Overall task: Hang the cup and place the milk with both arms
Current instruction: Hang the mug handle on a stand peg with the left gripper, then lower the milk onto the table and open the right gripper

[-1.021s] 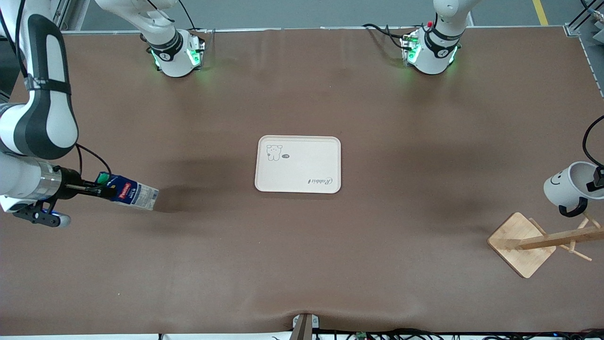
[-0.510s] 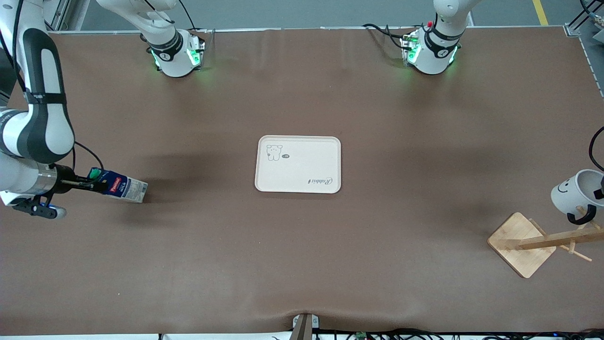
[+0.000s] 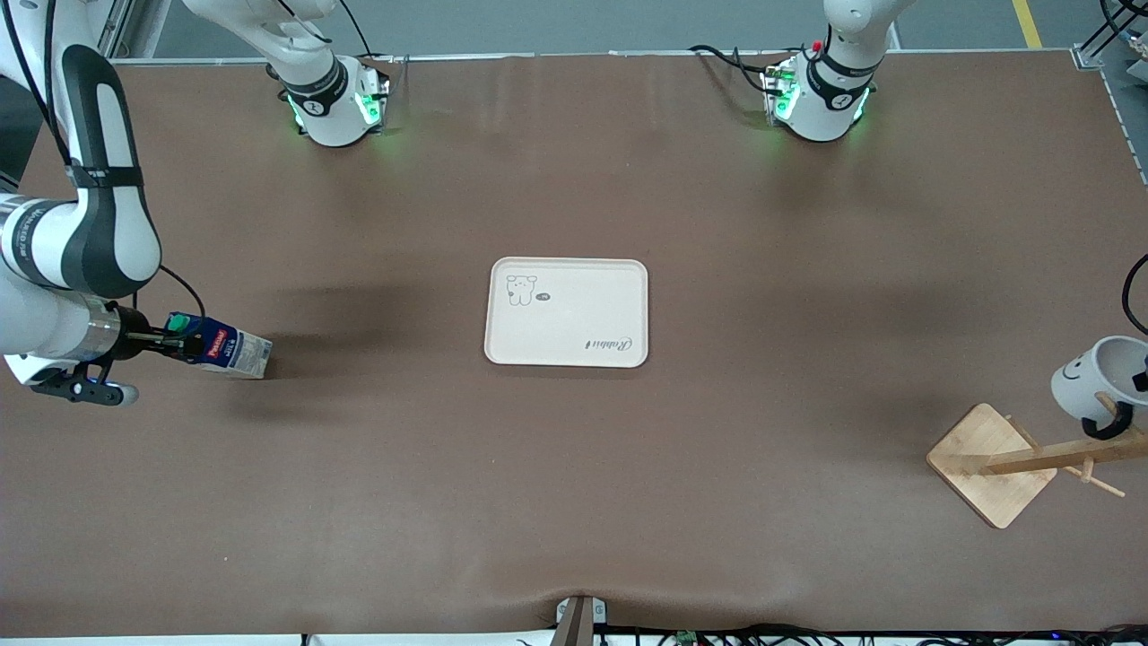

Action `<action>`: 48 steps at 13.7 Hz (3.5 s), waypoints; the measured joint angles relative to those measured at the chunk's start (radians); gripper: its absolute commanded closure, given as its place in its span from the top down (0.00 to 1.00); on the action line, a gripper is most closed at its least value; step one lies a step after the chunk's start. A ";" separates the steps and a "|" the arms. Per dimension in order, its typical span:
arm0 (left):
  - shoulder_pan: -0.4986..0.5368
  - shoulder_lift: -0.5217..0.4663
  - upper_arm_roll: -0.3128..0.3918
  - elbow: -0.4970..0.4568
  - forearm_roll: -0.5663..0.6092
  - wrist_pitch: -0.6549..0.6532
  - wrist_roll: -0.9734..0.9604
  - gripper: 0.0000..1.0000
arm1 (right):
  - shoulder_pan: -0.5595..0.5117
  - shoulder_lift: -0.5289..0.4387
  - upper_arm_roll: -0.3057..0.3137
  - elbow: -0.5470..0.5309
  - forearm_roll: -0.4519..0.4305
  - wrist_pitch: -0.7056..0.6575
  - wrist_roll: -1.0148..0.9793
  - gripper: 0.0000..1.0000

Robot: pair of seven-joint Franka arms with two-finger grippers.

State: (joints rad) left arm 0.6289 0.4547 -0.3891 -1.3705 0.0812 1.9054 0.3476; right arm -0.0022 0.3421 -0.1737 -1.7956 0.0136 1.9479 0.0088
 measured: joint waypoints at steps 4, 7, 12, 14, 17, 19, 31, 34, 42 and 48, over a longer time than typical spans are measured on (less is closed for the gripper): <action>-0.003 -0.002 -0.005 0.011 0.000 0.004 -0.057 1.00 | -0.006 -0.010 -0.001 -0.054 0.000 0.164 -0.055 0.86; -0.009 -0.024 -0.015 0.024 0.000 -0.002 -0.093 1.00 | -0.013 -0.017 -0.004 -0.081 0.000 0.209 -0.079 1.00; -0.092 -0.107 -0.023 0.027 0.000 -0.132 -0.254 1.00 | -0.014 -0.016 -0.005 -0.101 0.000 0.220 -0.084 1.00; -0.139 -0.145 -0.023 0.028 0.000 -0.190 -0.317 1.00 | -0.014 -0.016 -0.004 -0.101 0.000 0.222 -0.084 1.00; -0.180 -0.201 -0.024 0.028 0.000 -0.285 -0.400 1.00 | -0.014 -0.016 -0.004 -0.098 0.000 0.229 -0.084 1.00; -0.186 -0.241 -0.032 0.029 0.000 -0.329 -0.419 1.00 | -0.013 -0.017 -0.003 -0.084 0.000 0.235 -0.085 1.00; -0.495 -0.455 0.298 -0.083 -0.049 -0.427 -0.309 1.00 | 0.028 -0.028 0.010 0.180 -0.007 -0.250 -0.099 1.00; -0.540 -0.506 0.343 -0.128 -0.057 -0.457 -0.306 1.00 | 0.038 -0.032 0.010 0.301 -0.010 -0.376 -0.100 1.00; -0.544 -0.526 0.337 -0.148 -0.080 -0.479 -0.317 1.00 | 0.068 -0.027 0.011 0.452 -0.011 -0.369 -0.104 1.00; -0.545 -0.528 0.309 -0.151 -0.080 -0.479 -0.346 1.00 | 0.096 -0.075 0.006 0.496 -0.012 -0.483 -0.138 1.00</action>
State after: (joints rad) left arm 0.0839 -0.0734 -0.0801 -1.5214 0.0008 1.4261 0.0015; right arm 0.0935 0.2676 -0.1682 -1.2994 0.0017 1.4647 -0.1290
